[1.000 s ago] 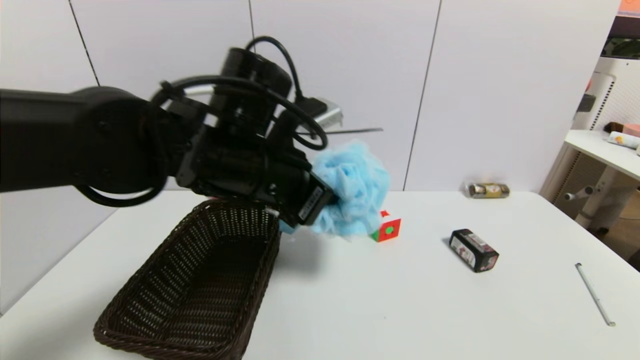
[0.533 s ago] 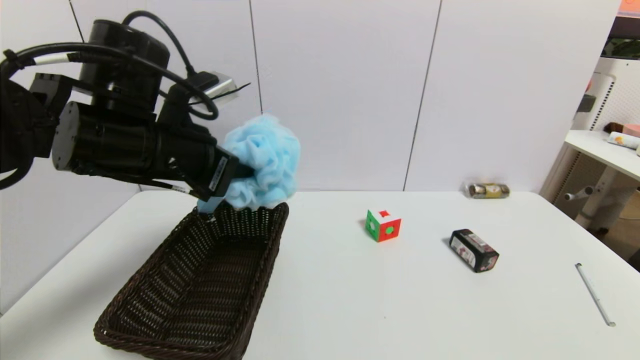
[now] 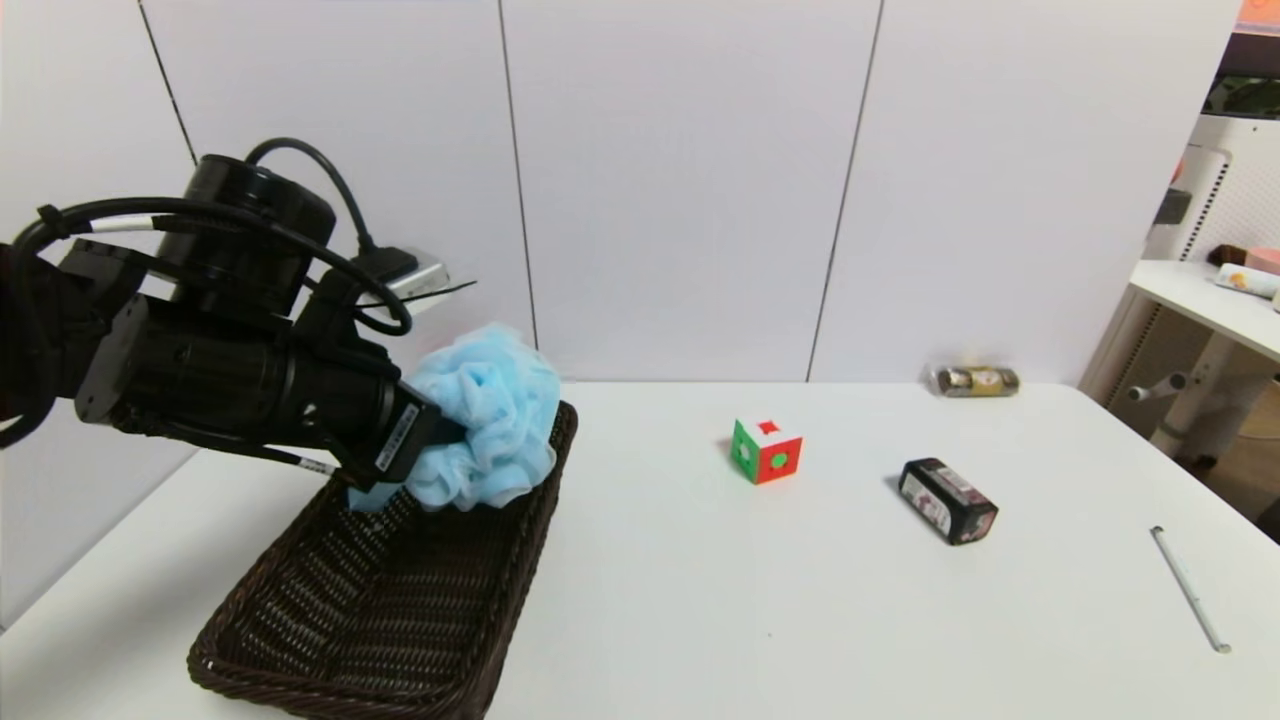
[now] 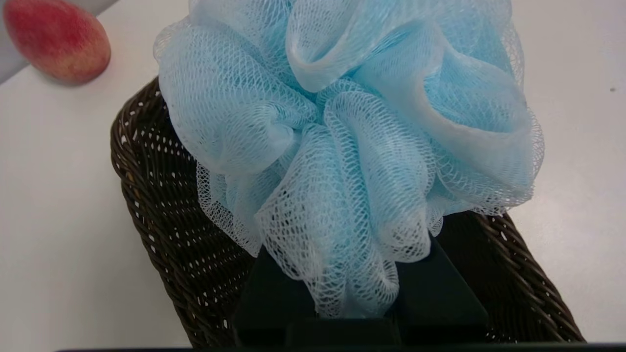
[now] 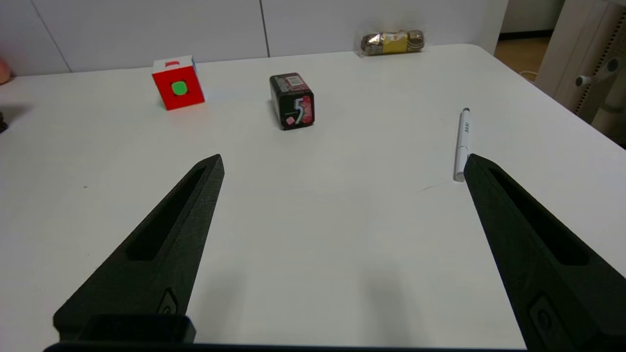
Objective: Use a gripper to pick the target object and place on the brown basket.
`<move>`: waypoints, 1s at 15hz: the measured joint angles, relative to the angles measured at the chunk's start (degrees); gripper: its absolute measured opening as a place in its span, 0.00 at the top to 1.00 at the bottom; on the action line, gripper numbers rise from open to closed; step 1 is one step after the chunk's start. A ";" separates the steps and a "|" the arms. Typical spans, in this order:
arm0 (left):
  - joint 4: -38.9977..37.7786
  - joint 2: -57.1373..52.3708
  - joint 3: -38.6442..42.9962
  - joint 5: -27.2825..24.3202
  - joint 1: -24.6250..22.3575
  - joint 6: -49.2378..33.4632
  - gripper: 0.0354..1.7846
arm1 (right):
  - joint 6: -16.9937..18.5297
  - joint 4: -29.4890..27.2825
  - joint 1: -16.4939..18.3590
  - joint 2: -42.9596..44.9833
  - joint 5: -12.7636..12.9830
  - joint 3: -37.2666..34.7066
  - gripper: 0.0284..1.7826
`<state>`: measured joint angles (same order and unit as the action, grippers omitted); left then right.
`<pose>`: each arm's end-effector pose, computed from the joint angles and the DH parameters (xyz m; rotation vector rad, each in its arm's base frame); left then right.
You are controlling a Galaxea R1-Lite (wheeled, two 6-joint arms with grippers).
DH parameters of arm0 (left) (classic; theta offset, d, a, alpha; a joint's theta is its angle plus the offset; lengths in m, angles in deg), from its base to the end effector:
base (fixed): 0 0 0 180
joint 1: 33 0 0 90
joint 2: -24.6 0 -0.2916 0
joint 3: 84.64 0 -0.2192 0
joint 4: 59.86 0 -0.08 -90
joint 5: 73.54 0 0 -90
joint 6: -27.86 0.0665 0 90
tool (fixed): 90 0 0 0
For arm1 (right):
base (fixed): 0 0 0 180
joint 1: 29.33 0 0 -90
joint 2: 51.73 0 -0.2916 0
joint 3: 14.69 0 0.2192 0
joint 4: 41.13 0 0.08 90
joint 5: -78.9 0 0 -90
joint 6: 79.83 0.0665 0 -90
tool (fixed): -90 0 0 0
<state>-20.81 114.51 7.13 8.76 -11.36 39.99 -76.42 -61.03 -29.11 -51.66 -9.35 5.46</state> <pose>0.3027 -0.1297 0.1900 0.2855 0.6595 -0.5646 0.0605 -0.0023 0.0762 0.0596 -0.0066 -0.0342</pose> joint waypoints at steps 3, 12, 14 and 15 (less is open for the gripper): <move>0.02 0.15 1.80 0.00 0.02 -0.23 0.56 | -0.02 0.00 0.00 0.00 0.02 0.00 0.05; -2.79 -10.91 14.97 -0.01 -3.69 -0.63 0.21 | 0.00 0.00 0.00 0.00 0.02 0.00 0.05; -7.31 -16.94 22.38 -0.04 -6.24 -0.61 0.17 | -0.02 0.00 0.00 0.00 -0.02 0.00 0.05; -10.47 -20.42 26.97 -0.04 -7.61 -0.56 0.16 | -0.04 -0.02 0.00 0.00 0.02 0.00 0.05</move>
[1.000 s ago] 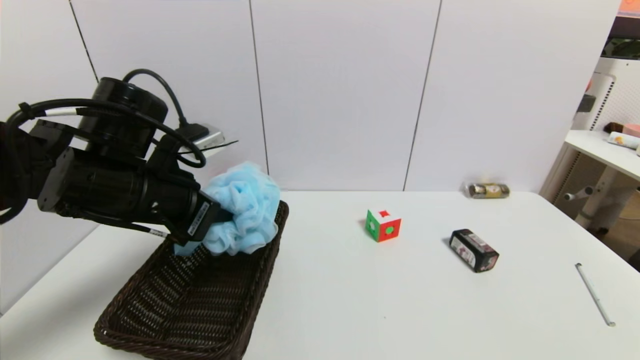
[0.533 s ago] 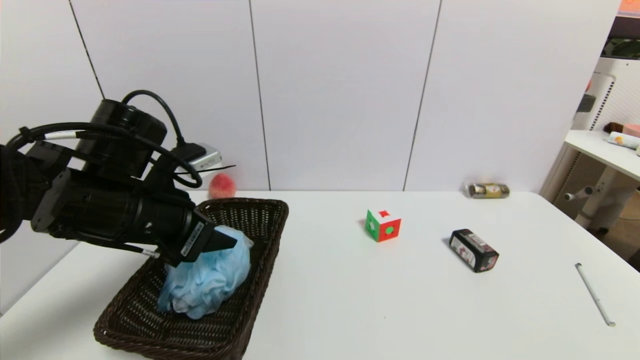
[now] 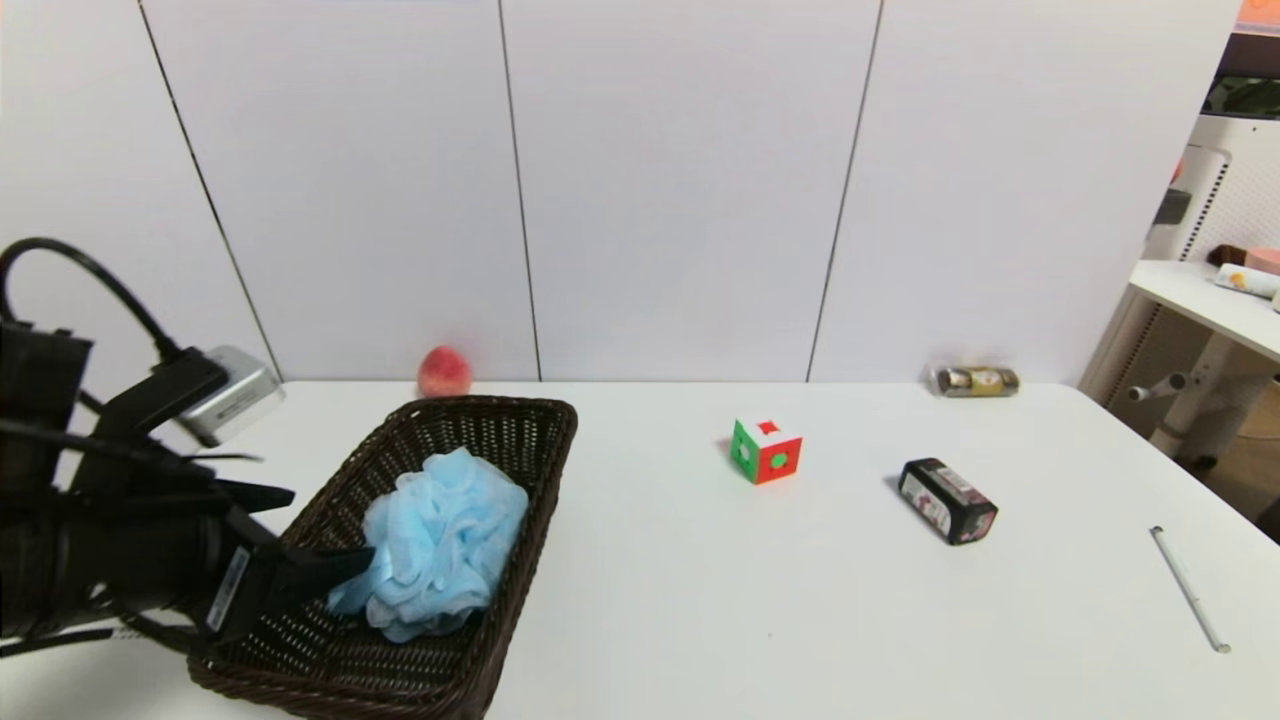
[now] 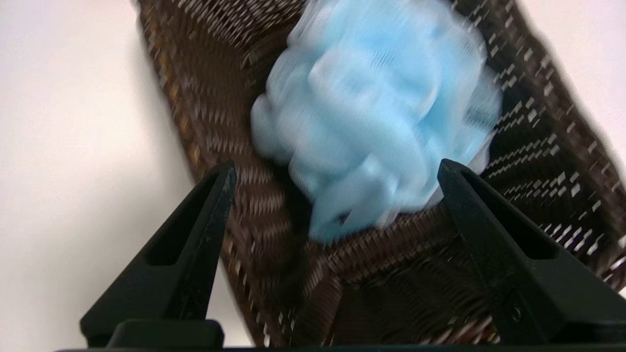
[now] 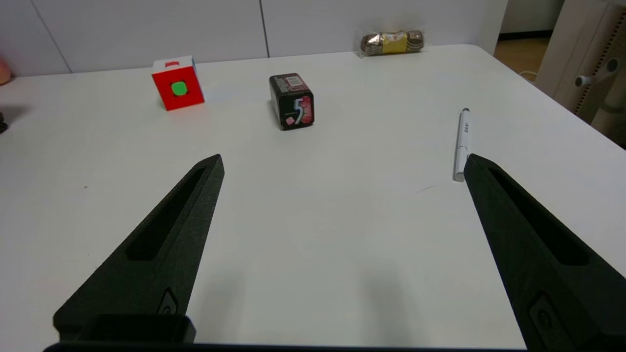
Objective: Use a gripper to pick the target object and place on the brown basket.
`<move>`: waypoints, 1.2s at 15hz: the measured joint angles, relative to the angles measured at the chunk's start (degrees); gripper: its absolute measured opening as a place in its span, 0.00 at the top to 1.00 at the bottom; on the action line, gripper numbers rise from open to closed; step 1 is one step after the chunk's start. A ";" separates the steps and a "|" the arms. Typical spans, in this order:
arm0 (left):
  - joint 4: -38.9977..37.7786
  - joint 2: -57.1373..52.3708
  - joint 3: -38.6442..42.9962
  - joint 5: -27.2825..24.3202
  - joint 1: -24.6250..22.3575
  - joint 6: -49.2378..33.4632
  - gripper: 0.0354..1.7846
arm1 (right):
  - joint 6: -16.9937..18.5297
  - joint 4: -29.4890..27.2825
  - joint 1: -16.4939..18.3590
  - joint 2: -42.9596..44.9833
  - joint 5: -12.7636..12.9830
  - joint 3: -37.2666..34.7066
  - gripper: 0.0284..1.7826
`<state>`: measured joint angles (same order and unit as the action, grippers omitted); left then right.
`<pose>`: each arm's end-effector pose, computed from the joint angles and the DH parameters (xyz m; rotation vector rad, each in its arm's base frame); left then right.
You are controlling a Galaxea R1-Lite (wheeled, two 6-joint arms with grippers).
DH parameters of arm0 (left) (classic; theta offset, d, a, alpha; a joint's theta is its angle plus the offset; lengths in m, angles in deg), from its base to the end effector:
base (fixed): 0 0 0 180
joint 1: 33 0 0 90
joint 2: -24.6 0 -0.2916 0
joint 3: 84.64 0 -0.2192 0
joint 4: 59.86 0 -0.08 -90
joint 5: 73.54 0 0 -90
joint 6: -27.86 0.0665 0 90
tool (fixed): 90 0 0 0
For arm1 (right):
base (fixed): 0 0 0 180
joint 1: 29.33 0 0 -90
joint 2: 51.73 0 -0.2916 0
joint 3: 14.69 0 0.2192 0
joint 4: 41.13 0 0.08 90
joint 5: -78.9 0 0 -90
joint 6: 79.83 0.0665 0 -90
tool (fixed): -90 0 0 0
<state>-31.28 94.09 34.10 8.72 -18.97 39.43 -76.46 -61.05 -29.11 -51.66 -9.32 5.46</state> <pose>0.2225 -0.0648 0.1543 0.2280 0.6064 -0.4309 0.0605 -0.0023 0.0762 0.0589 -0.0063 -0.0347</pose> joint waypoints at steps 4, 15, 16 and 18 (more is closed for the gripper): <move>-13.53 -16.68 18.25 -0.02 -6.07 0.02 0.11 | 0.06 0.00 0.00 0.00 -0.02 0.00 0.05; -8.79 -65.00 40.35 5.38 -13.63 -4.46 0.06 | 0.01 0.00 0.02 0.00 -0.02 0.00 0.05; -8.62 -66.55 40.68 5.90 -13.79 -5.67 0.06 | 0.01 0.02 0.00 0.00 -0.02 0.00 0.05; -8.57 -68.36 40.91 6.31 -13.90 -9.56 0.06 | 0.04 0.02 0.00 0.00 -0.05 0.00 0.05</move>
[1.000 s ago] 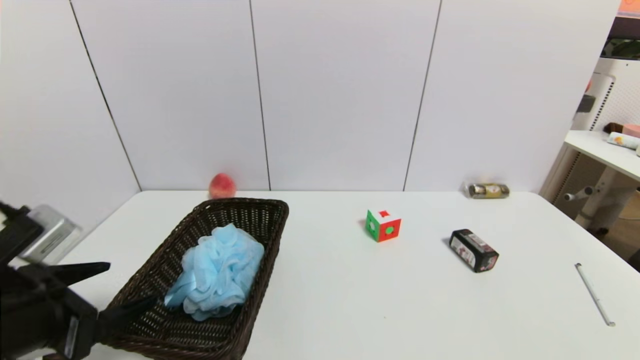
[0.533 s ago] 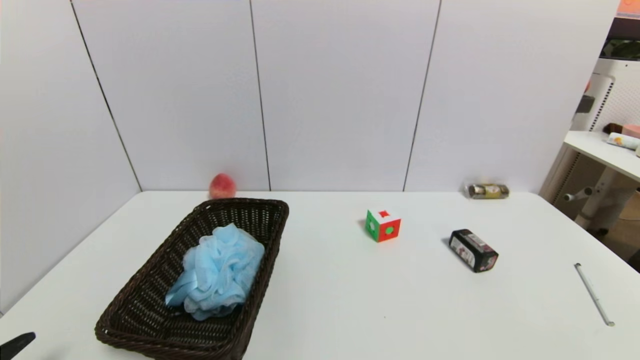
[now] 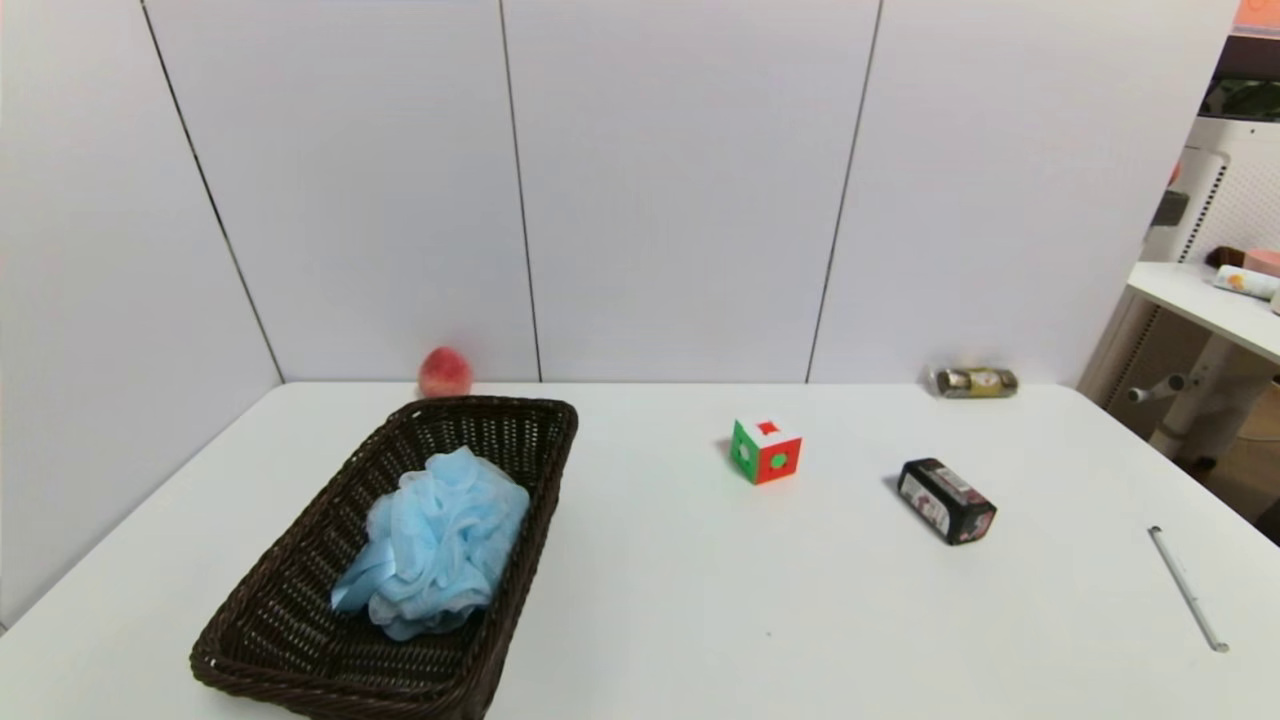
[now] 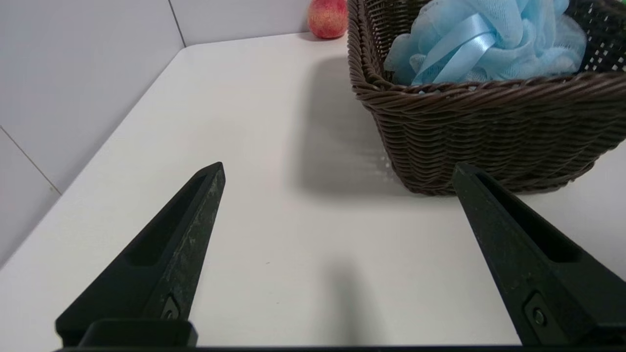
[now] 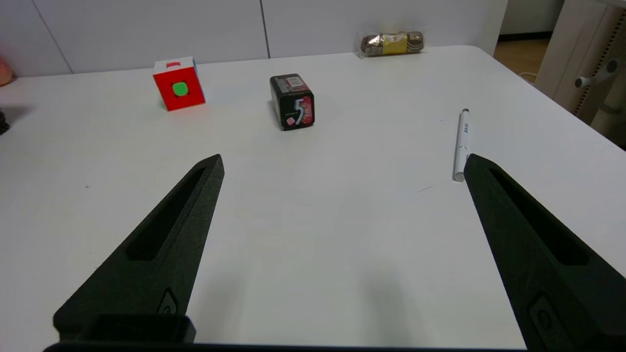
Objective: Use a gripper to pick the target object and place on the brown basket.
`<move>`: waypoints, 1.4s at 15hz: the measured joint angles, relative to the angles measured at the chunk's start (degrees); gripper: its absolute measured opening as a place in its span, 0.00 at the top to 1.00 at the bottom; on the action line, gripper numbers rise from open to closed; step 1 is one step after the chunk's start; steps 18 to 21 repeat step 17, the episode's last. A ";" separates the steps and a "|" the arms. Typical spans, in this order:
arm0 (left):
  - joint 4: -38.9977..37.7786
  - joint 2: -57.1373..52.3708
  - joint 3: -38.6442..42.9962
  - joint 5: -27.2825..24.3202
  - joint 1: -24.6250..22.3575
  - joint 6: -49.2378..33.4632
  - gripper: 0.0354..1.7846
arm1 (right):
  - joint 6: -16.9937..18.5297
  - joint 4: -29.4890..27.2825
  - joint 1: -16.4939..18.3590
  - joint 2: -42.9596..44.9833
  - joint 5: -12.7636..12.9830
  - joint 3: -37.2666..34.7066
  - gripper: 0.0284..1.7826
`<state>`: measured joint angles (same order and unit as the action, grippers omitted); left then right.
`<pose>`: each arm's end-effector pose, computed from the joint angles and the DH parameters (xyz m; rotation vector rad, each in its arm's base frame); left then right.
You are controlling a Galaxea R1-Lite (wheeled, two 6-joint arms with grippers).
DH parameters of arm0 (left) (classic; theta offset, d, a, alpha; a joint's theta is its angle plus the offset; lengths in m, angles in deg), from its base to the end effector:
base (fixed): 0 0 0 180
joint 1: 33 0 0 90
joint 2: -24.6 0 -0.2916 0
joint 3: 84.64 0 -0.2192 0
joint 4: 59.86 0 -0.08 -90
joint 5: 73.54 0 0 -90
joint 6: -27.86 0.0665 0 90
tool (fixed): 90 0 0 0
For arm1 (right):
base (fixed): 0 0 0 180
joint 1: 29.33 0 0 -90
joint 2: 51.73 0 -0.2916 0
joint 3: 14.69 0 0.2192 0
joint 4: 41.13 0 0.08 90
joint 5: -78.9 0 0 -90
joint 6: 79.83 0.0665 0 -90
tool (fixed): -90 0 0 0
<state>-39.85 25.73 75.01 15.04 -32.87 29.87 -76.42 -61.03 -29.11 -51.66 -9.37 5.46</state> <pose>0.0619 -0.0018 0.0759 0.0349 0.0133 -0.0273 0.0606 -0.0022 0.0762 0.0596 -0.0066 -0.0339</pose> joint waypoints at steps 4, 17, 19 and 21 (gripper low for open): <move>-0.17 -1.10 0.11 2.44 -0.04 -4.95 0.06 | -0.02 0.00 0.00 0.00 0.00 0.00 0.05; -0.17 -1.23 0.11 2.47 -0.04 -4.95 0.06 | 0.05 -0.02 0.05 0.00 0.05 0.00 0.05; -0.17 -1.23 0.11 2.47 -0.04 -4.95 0.06 | 0.05 -0.02 0.05 0.00 0.05 0.00 0.05; -0.17 -1.23 0.11 2.47 -0.04 -4.95 0.06 | 0.05 -0.02 0.05 0.00 0.05 0.00 0.05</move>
